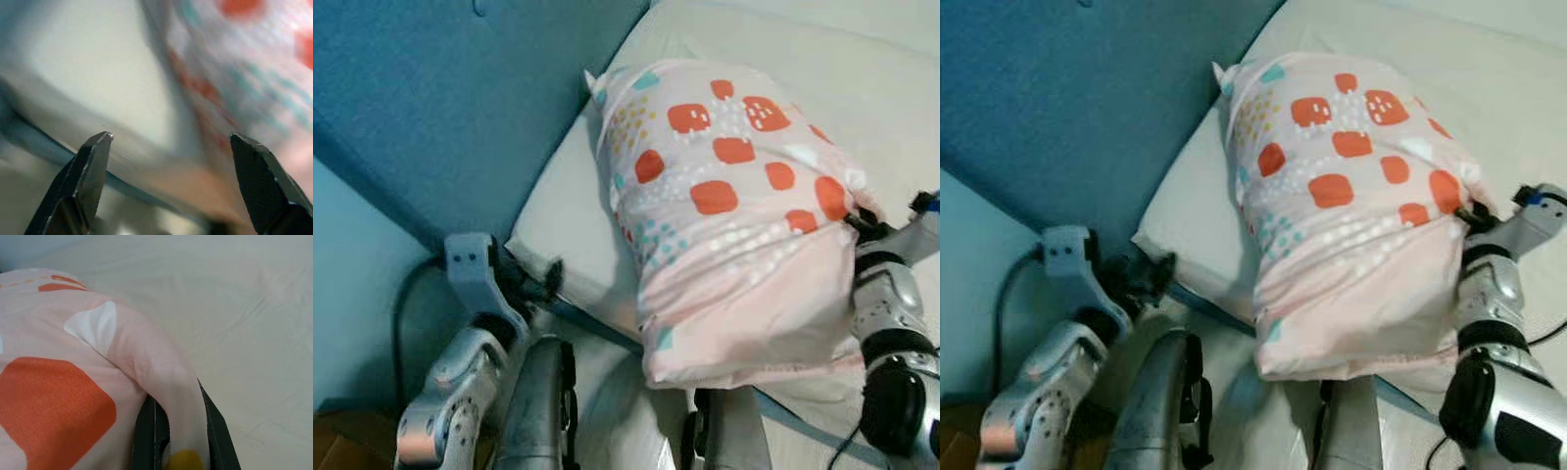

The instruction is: Clean up the room

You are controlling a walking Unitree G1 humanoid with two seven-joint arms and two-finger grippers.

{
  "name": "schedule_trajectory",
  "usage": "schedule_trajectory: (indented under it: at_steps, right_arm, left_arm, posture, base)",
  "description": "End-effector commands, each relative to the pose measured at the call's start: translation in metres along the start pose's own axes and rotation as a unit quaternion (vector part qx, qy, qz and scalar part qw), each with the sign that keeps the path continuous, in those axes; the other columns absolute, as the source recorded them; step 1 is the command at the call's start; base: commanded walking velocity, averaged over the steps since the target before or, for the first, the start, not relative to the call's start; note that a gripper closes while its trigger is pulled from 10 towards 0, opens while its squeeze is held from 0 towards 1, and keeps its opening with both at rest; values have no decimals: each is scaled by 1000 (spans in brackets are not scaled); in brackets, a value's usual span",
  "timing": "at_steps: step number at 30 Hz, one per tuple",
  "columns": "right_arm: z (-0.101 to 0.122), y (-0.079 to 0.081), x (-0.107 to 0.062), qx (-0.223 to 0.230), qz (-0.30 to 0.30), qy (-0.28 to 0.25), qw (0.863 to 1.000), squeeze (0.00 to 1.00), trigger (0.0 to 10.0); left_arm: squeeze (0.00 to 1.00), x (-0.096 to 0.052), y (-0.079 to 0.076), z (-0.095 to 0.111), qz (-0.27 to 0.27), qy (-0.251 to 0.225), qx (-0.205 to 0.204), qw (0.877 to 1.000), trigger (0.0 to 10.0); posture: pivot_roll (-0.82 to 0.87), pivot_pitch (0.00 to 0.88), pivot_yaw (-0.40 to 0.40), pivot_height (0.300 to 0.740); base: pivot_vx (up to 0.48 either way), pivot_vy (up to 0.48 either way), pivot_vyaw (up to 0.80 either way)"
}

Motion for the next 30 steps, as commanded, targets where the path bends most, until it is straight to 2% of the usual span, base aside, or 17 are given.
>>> schedule_trajectory:
  at_steps: [1,2,4,6,8,9,11,16,20,24,26,29,30]
  right_arm:
    - [30,-13,1,-7,-43,-66,997,0,0]
    - [30,-13,1,-7,-43,-66,997,0,0]
    - [28,-13,1,-47,-57,-62,995,0,0]
    - [28,-13,1,-47,-57,-62,995,0,0]
    - [29,-28,-3,-77,-106,-72,989,0,0]
    - [29,-28,-3,-77,-106,-72,989,0,0]
    - [36,-45,-9,-83,-152,-91,981,0,0]
    - [42,-53,-11,-86,-173,-104,976,0,0]
    - [35,-57,-14,-80,-187,-99,974,0,0]
    - [34,-64,-19,-87,-207,-103,969,0,0]
    - [40,-74,-24,-107,-242,-122,957,0,0]
    - [45,-77,-26,-117,-258,-132,950,0,0]
    - [55,-80,-29,-138,-284,-153,937,0,0]
  left_arm:
    - [0,-10,-6,-20,-22,35,-35,999,10000]
    - [0,-10,-6,-20,-22,35,-35,999,10000]
    - [0,-14,-7,-29,-17,45,-50,998,10000]
    - [0,-14,-7,-29,-17,45,-50,998,10000]
    - [0,-12,-13,-36,-18,50,-68,996,10000]
    - [0,-12,-13,-36,-18,50,-68,996,10000]
    - [0,-9,-22,-38,-29,51,-78,995,10000]
    - [0,-8,-26,-38,-38,55,-85,994,10000]
    - [0,-10,-36,-35,-67,53,-153,984,10000]
    - [0,-11,-38,-36,-75,52,-180,979,10000]
    - [0,-12,-39,-36,-77,51,-196,976,10000]
    - [0,-11,-39,-36,-77,50,-201,975,10000]
    - [0,-11,-40,-36,-78,48,-207,974,10000]
  posture:
    - [123,326,-62,596]
    - [123,326,-62,596]
    - [127,324,-69,596]
    - [127,324,-69,596]
    - [130,323,-71,596]
    - [130,323,-71,596]
    - [133,323,-68,596]
    - [133,322,-65,596]
    - [133,318,-61,596]
    - [134,319,-59,596]
    - [136,319,-58,596]
    - [136,319,-58,596]
    - [138,318,-55,596]
  base:
    - [0,0,0]
    - [0,0,0]
    - [0,0,0]
    - [0,0,0]
    - [0,0,0]
    - [0,0,0]
    - [0,0,0]
    - [0,0,0]
    - [0,0,0]
    - [0,0,0]
    - [0,0,0]
    - [0,0,0]
    - [0,0,0]
Point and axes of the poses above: a point about 5 cm out from each wrist's last joint towards the gripper, its own x axis pointing out of the wrist towards the gripper, its own z axis along the axis of the wrist's last joint, y = z × x, the point moved 5 cm from there along x, pointing out of the wrist towards the gripper, and after that the axes turned 9 degrees about x, right-handed, at the moved point
